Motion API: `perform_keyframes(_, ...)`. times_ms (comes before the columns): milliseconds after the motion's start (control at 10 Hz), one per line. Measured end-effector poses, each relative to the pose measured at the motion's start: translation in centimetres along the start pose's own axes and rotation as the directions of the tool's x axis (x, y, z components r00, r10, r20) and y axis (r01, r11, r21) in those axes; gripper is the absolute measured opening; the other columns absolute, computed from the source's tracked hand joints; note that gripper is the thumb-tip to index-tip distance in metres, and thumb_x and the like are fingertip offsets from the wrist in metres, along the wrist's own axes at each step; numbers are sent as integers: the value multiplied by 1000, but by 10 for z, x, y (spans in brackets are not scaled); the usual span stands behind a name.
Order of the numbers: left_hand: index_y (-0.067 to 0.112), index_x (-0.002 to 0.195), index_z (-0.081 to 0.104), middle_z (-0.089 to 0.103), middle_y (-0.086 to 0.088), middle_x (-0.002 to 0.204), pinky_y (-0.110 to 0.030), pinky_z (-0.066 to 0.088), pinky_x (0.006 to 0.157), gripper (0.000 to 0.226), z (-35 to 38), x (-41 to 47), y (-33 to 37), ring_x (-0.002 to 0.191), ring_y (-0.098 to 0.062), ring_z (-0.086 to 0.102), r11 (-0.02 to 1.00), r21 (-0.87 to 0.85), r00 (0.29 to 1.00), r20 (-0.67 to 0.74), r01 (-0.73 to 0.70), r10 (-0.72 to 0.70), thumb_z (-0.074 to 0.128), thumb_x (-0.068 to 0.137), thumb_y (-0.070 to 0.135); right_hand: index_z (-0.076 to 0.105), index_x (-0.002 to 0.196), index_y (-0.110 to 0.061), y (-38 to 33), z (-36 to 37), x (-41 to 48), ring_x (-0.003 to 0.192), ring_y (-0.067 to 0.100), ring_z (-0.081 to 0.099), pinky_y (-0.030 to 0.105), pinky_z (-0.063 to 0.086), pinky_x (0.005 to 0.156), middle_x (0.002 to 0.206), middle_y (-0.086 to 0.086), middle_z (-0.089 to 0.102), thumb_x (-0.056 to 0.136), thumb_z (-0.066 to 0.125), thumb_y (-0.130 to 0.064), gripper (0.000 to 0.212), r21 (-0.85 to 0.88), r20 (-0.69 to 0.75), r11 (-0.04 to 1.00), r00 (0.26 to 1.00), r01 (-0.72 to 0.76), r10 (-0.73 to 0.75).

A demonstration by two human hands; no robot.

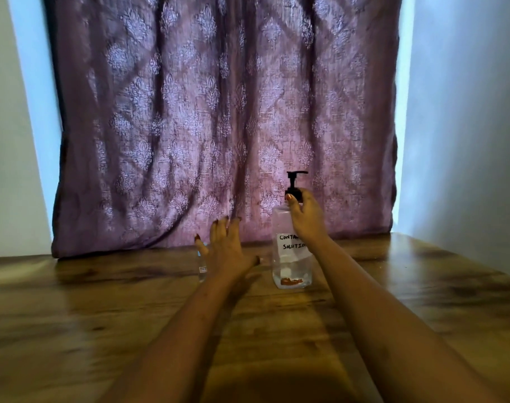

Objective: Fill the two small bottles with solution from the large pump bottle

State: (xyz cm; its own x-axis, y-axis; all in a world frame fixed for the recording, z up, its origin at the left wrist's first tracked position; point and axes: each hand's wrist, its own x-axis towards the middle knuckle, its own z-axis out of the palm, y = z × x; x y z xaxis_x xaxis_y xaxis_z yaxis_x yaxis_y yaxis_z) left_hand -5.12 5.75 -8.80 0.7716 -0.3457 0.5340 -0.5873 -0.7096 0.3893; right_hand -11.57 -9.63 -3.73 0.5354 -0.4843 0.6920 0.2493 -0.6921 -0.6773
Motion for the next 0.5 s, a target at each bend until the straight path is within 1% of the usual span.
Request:
perform_keyframes(100, 28, 151, 22, 11, -3, 163, -65, -3, 115, 94, 1, 38, -14, 152, -23, 2, 1000, 10, 997, -75, 1, -1, 73, 76, 50, 50, 124, -8, 16, 12, 21, 95, 22, 57, 30, 44, 76, 115, 13, 60, 97, 43, -33, 38, -35, -22, 999, 1000, -7, 6)
perform_keyframes(200, 27, 152, 23, 10, -5, 164, -66, -2, 114, 88, 3, 76, -21, 152, -25, 3, 1000, 12, 999, -51, -5, 6, 68, 81, 52, 47, 128, -6, 26, 21, 44, 96, 20, 57, 26, 40, 77, 114, 14, 62, 97, 41, -31, 40, -62, 18, 997, 999, -35, 37)
perform_keyframes(300, 25, 153, 21, 9, -5, 164, -66, -3, 114, 84, 3, 107, -27, 152, -25, 2, 999, 33, 998, -65, -8, 10, 62, 85, 54, 48, 126, -5, 34, 30, 53, 95, 15, 52, 24, 38, 79, 115, 13, 61, 97, 42, -28, 37, -78, -1, 996, 999, -44, 44)
perform_keyframes(400, 22, 156, 10, 6, -6, 165, -66, -2, 114, 91, -10, 124, -21, 152, -27, 0, 999, 29, 993, -113, 32, -28, 60, 86, 54, 52, 122, -7, 35, 34, 64, 103, 22, 58, 35, 48, 89, 115, 12, 61, 96, 46, -27, 34, 2, 26, 995, 995, -95, 95)
perform_keyframes(500, 21, 156, 6, 0, -7, 165, -66, -4, 114, 91, -30, 144, -18, 152, -29, -3, 998, 56, 984, -174, -12, 21, 60, 88, 49, 54, 120, -12, 31, 36, 69, 110, 25, 57, 43, 48, 97, 119, 9, 60, 90, 55, -33, 36, 74, 84, 972, 973, -222, 216)
